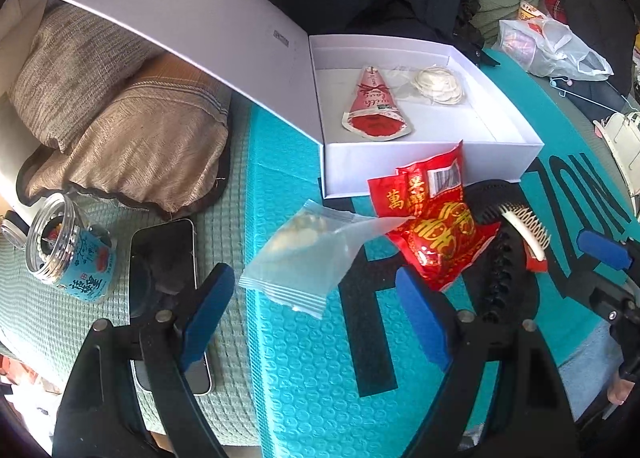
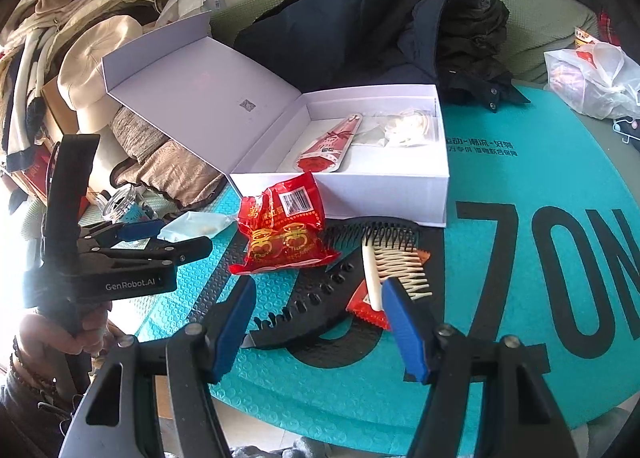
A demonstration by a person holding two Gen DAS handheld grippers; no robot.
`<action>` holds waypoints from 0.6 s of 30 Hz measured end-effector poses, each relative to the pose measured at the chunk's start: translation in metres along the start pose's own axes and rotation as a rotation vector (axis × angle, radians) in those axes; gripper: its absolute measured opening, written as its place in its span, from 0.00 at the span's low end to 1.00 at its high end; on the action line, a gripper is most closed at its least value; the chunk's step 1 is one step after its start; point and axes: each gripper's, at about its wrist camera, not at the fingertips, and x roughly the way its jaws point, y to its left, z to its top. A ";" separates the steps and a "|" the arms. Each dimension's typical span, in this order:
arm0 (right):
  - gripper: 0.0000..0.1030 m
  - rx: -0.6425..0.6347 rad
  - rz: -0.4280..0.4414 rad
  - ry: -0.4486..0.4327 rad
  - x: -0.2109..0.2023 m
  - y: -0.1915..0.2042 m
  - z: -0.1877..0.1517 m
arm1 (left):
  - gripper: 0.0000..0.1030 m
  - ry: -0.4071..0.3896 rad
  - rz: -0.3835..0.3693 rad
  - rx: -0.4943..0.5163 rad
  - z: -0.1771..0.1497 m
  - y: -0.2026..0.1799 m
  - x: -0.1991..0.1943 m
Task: Organize objects
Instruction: 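Grasp the small clear zip bag with the left tool while the right tool grasps the cream comb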
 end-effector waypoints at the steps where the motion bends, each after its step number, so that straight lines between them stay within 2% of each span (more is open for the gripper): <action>1: 0.64 0.003 -0.003 0.007 0.002 -0.001 0.000 | 0.80 0.005 -0.002 -0.006 0.000 0.003 0.005; 6: 0.64 0.039 -0.015 0.034 0.013 -0.010 -0.001 | 0.80 -0.018 -0.075 0.033 0.005 0.012 0.022; 11: 0.64 0.056 -0.013 0.038 0.018 -0.015 0.002 | 0.79 -0.030 -0.005 0.170 0.011 0.007 0.041; 13: 0.64 0.060 -0.023 0.036 0.019 -0.017 0.003 | 0.76 -0.047 -0.004 0.212 0.011 0.003 0.044; 16: 0.64 0.078 -0.028 0.042 0.022 -0.024 0.005 | 0.63 -0.040 -0.026 0.242 0.010 -0.006 0.049; 18: 0.64 0.086 -0.038 0.048 0.025 -0.028 0.005 | 0.48 -0.035 -0.028 0.248 0.008 -0.010 0.054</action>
